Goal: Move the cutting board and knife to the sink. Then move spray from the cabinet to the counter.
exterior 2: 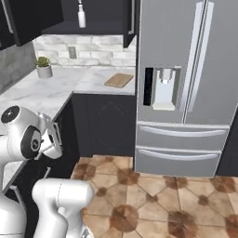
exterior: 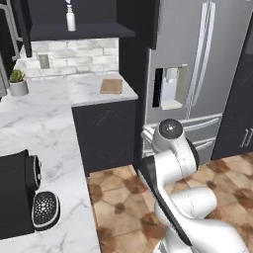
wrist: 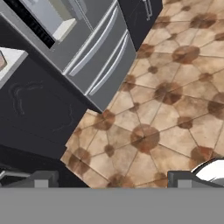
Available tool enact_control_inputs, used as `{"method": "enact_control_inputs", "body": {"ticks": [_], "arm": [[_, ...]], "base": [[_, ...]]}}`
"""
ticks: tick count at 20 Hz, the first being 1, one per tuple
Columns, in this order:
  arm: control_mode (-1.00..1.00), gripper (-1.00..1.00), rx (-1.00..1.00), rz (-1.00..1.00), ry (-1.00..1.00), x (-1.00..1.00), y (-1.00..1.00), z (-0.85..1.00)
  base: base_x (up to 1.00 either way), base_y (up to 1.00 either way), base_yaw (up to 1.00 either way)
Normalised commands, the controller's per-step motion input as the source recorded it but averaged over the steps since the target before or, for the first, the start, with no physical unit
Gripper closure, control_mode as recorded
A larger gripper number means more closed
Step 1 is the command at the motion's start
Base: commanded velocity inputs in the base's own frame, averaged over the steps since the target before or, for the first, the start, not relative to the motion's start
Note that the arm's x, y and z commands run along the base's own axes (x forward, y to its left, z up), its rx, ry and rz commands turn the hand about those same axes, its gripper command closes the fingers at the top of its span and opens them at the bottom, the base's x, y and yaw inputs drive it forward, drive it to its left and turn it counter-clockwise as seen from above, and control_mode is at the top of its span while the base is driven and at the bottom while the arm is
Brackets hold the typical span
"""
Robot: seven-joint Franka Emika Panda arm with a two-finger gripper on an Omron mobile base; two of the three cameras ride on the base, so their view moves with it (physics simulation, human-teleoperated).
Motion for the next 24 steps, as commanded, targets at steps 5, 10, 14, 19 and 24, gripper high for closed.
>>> {"method": "enact_control_inputs", "body": {"ticks": [5,10,14,19,24], "arm": [[1.00,-1.00,0.00,0.00,0.00,0.00,0.00,0.00],[1.00,-1.00,0.00,0.00,0.00,0.00,0.00,0.00],[1.00,-1.00,0.00,0.00,0.00,0.00,0.00,0.00],[1.00,-1.00,0.00,0.00,0.00,0.00,0.00,0.00],[1.00,-1.00,0.00,0.00,0.00,0.00,0.00,0.00]], "base": [[1.00,0.01,-0.09],[1.00,0.41,-0.11],[1.00,0.53,-0.13],[1.00,0.50,-0.10],[0.96,0.52,-0.13]]}}
